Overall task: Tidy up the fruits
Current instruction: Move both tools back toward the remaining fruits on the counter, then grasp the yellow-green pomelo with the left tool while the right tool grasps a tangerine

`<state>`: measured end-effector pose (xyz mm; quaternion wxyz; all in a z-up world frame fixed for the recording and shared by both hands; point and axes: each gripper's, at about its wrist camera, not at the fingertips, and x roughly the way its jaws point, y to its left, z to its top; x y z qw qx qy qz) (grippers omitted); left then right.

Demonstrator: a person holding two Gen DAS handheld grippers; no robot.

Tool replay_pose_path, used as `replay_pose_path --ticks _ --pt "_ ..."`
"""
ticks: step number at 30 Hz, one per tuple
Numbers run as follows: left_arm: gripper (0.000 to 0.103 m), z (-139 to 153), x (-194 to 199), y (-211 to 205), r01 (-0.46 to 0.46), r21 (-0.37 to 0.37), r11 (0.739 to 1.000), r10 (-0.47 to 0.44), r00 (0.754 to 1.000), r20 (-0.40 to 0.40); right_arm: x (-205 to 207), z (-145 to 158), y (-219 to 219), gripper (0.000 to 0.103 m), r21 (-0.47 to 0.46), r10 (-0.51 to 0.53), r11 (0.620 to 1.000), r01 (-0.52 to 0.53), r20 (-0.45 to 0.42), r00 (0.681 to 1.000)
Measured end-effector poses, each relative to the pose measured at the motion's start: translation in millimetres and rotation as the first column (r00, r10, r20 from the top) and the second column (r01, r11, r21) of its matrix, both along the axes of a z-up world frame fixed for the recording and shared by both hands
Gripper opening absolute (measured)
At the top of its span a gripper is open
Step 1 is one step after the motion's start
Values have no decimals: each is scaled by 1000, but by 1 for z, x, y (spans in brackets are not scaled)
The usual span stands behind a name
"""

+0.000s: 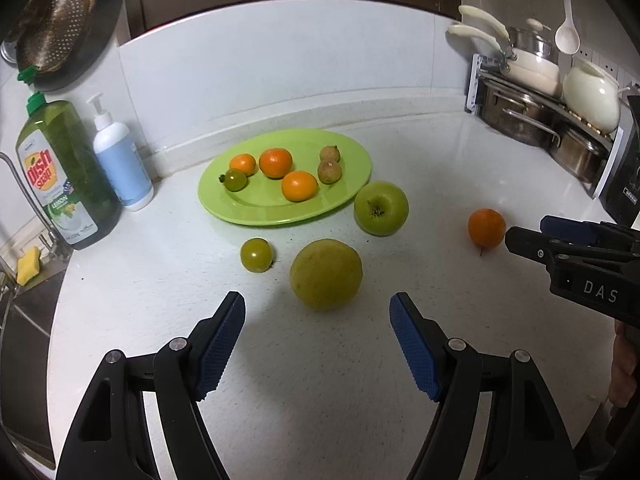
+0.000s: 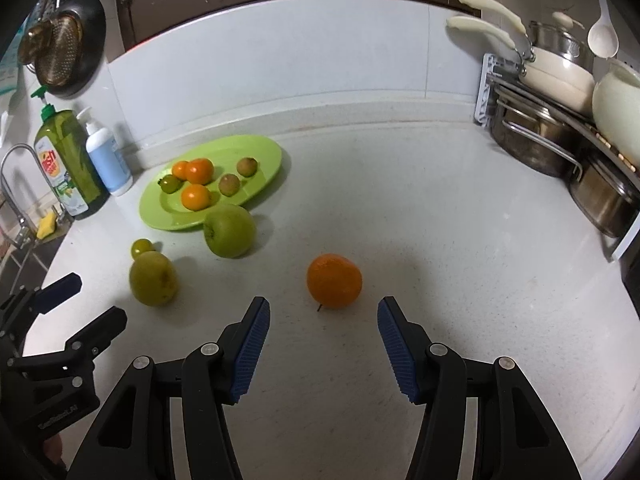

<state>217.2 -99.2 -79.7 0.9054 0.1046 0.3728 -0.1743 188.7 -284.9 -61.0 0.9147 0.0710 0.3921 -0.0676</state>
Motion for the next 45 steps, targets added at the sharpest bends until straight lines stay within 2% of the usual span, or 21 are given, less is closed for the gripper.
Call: replay_pose_path --ticks 10,15,26,31,45 --pt "74 -17 23 -11 -1 14 1000 1 1000 -31 24 -19 -9 56 25 14 1000 -14 -33 999" --pt "74 -21 30 -15 9 11 1000 -8 999 -42 35 -28 -12 51 57 21 998 -18 -53 998" --pt "61 -27 42 -17 21 8 1000 -20 998 -61 46 -37 -15 48 60 16 998 -12 -74 997" --pt "52 -30 47 -18 21 0 1000 -21 996 -81 50 -41 -15 45 65 17 998 -12 -86 996" --pt "51 -29 45 -17 28 -24 999 -30 995 -96 46 -42 -10 42 57 33 998 -29 -69 997"
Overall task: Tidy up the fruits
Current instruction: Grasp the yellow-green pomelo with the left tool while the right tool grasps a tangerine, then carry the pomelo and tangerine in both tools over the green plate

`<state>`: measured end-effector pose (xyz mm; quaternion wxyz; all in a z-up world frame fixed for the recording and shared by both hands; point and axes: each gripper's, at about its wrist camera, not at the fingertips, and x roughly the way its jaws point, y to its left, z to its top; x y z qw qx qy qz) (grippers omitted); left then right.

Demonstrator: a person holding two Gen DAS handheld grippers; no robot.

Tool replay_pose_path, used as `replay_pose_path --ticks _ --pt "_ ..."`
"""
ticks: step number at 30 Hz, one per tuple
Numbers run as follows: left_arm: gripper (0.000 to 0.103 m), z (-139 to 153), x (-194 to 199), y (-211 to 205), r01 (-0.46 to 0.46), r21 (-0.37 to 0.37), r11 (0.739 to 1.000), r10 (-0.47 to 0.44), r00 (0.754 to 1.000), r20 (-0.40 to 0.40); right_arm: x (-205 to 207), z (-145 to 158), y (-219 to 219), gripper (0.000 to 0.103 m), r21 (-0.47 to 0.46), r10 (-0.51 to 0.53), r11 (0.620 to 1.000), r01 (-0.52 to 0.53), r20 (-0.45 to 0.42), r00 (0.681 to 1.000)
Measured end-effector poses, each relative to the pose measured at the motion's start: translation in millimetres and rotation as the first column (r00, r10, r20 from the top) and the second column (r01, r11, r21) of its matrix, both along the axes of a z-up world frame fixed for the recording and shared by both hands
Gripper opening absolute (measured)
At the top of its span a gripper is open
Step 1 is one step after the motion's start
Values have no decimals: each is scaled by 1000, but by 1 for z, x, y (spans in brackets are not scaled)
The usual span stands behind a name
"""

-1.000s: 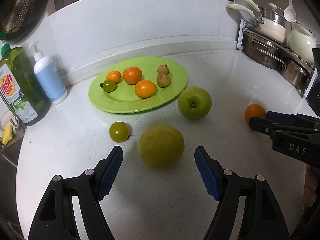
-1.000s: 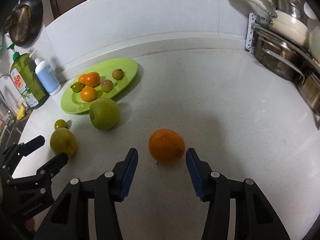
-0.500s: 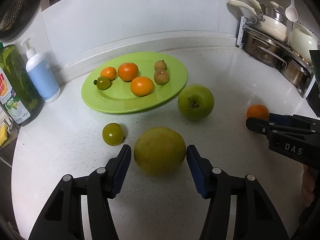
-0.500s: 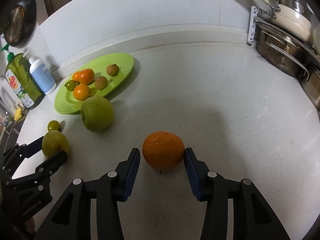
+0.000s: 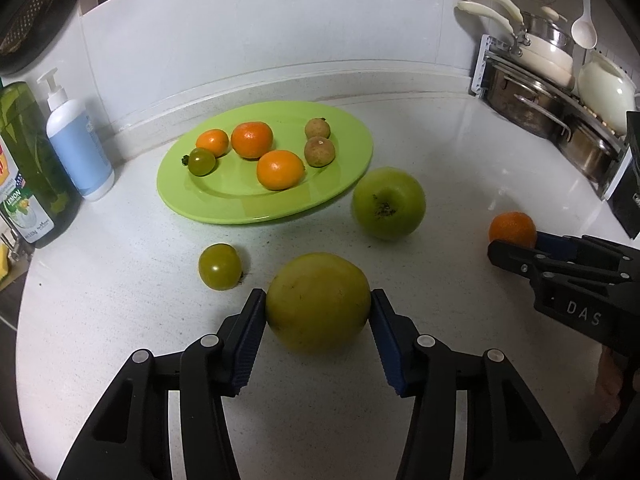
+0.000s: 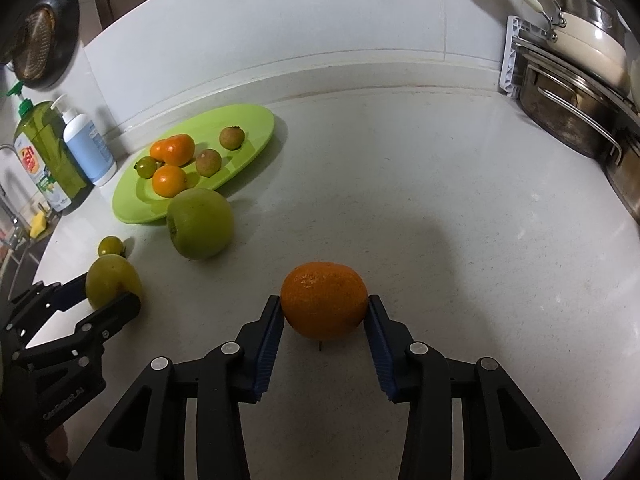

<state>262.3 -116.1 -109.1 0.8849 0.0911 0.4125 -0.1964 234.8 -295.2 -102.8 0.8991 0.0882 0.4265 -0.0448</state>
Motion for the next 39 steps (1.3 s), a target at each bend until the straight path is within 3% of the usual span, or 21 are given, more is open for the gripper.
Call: replay_pose_path --ticks 23,39 --pt "51 49 -25 22 -3 -43 999 6 997 81 -27 45 43 42 -13 79 997 -78 114 990" --pt "51 91 -19 51 -14 -72 997 24 989 145 -19 84 76 42 -34 138 990 -134 195 971"
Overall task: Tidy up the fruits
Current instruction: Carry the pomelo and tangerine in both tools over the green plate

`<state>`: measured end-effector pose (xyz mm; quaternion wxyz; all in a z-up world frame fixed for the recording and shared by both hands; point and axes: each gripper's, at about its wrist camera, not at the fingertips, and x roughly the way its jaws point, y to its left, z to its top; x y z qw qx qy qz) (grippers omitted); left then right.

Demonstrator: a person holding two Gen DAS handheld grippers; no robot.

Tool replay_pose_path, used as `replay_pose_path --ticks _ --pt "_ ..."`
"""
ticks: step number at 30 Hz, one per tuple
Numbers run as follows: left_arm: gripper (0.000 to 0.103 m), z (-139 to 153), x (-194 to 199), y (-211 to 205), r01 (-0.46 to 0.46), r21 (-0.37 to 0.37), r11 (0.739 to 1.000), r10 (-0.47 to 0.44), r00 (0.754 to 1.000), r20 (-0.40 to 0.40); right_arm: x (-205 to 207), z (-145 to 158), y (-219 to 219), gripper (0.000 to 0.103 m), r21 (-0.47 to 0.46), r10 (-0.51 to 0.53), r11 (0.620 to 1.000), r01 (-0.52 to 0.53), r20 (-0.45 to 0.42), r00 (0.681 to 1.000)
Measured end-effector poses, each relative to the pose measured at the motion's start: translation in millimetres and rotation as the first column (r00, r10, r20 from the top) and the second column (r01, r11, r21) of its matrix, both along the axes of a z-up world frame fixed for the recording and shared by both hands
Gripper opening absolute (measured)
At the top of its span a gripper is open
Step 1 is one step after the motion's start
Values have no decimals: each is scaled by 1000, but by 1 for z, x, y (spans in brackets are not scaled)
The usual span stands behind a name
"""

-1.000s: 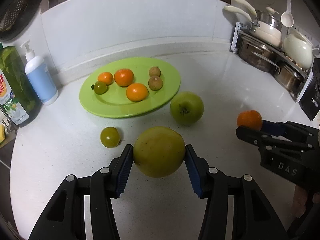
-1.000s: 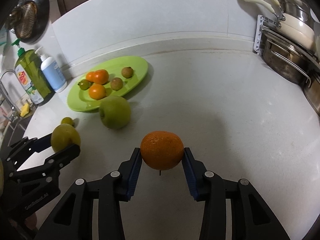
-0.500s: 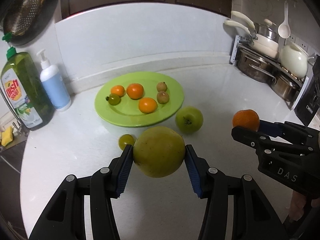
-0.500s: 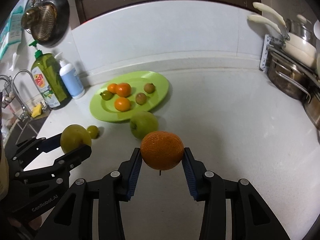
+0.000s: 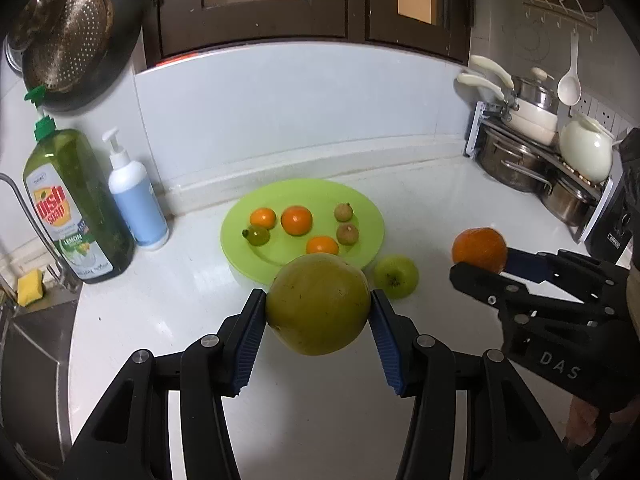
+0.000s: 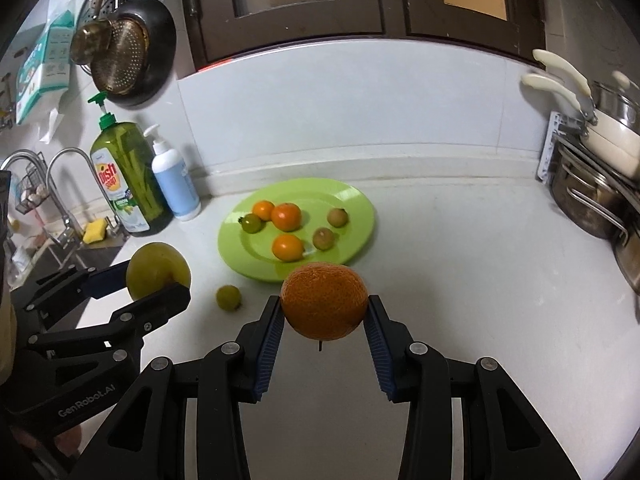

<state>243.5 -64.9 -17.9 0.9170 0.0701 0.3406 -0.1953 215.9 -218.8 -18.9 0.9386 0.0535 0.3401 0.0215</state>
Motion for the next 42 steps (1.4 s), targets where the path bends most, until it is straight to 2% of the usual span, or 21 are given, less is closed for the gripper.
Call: replay_pose_path --ticks 9,21,35,42 --pt "51 15 17 10 4 0 1000 -4 1000 29 20 9 14 42 8 28 1000 -28 9 1000" --pt "51 23 58 9 14 1 1000 -14 1000 25 63 22 15 42 -2 47 999 -47 9 999" --pt "51 24 125 -1 14 29 999 -15 1000 19 119 29 6 42 -34 66 997 -66 10 998" --pt "51 12 160 -7 17 30 999 -17 1000 -15 154 22 -2 42 -42 64 997 -64 -13 998"
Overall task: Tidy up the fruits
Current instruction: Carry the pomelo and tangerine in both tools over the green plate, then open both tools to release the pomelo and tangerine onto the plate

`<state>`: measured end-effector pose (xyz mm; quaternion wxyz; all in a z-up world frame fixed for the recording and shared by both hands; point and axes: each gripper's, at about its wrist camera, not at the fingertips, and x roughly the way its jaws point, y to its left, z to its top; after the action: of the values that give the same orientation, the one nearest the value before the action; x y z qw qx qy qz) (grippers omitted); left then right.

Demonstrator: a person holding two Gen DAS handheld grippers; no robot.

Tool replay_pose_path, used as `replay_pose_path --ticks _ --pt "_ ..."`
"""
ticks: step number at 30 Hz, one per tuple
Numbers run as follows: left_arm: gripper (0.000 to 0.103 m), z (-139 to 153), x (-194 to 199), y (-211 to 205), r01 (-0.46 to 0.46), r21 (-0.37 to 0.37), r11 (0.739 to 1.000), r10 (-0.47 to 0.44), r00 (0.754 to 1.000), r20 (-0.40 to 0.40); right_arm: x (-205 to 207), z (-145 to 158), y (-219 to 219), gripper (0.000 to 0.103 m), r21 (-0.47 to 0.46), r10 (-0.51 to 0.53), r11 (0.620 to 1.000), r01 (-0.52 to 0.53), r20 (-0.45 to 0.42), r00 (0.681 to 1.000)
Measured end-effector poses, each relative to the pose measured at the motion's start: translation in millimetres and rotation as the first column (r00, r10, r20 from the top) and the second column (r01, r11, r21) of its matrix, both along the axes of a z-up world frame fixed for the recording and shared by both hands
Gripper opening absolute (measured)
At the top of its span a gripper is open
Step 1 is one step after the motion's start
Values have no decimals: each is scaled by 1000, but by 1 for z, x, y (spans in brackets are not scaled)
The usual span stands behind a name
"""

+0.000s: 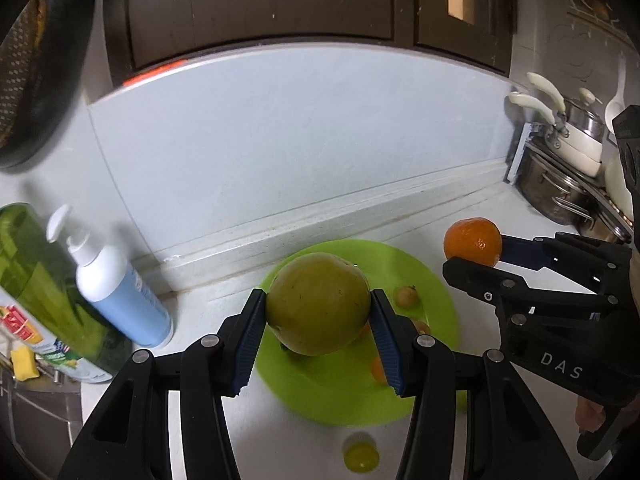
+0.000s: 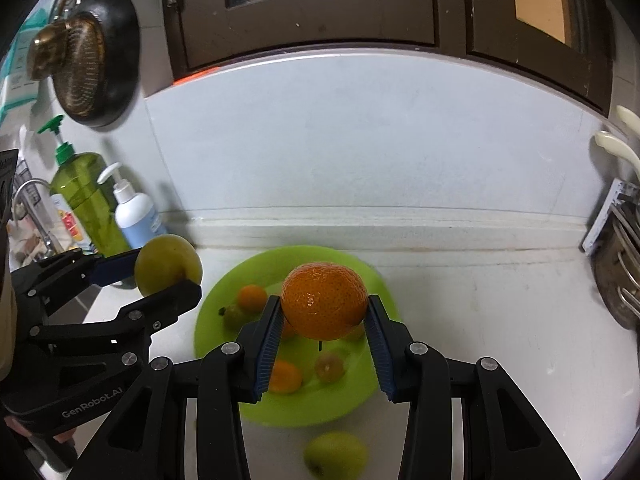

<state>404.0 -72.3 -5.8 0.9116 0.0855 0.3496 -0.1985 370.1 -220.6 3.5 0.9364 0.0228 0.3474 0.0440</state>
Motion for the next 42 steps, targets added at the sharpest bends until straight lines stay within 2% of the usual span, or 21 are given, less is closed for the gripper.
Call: replay_pose_path --ticks 19,37,42 --pt "51 -45 76 -21 30 37 999 -26 995 -100 79 -46 -17 42 41 -8 999 14 -124 992" --pt "51 -70 101 -34 36 63 997 -25 985 -170 100 -76 -21 42 72 -6 997 21 -204 979" --pt "51 -61 98 -34 28 65 998 -19 992 -127 99 -76 -21 43 71 1 997 14 -208 978"
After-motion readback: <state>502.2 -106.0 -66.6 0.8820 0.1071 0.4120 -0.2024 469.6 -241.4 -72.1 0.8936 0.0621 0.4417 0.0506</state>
